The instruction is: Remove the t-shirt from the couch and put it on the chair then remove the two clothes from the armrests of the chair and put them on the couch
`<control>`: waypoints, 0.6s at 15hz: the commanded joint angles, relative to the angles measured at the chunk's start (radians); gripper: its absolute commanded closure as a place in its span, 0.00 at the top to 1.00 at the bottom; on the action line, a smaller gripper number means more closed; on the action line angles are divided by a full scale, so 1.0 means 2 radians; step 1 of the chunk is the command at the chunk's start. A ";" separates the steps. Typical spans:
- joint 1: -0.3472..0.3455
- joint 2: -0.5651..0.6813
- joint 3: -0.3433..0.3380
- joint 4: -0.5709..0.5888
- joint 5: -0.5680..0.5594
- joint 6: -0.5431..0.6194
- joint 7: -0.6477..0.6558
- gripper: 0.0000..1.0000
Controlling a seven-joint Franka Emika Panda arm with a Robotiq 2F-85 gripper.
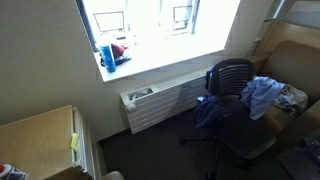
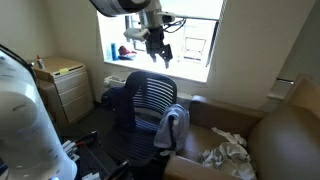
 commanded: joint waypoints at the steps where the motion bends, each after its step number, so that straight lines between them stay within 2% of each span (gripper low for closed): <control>1: -0.056 0.104 -0.002 0.005 -0.043 0.133 0.076 1.00; 3: -0.084 0.169 0.011 0.016 -0.086 0.162 0.160 1.00; 4: -0.100 0.172 0.041 0.022 -0.089 0.136 0.201 1.00; 5: -0.064 0.137 -0.006 0.003 -0.074 0.139 0.140 1.00; 7: -0.067 0.171 0.004 0.013 -0.084 0.139 0.185 1.00; 8: -0.057 0.155 0.006 -0.004 -0.082 0.152 0.173 1.00; 9: -0.064 0.175 0.010 0.003 -0.141 0.176 0.244 1.00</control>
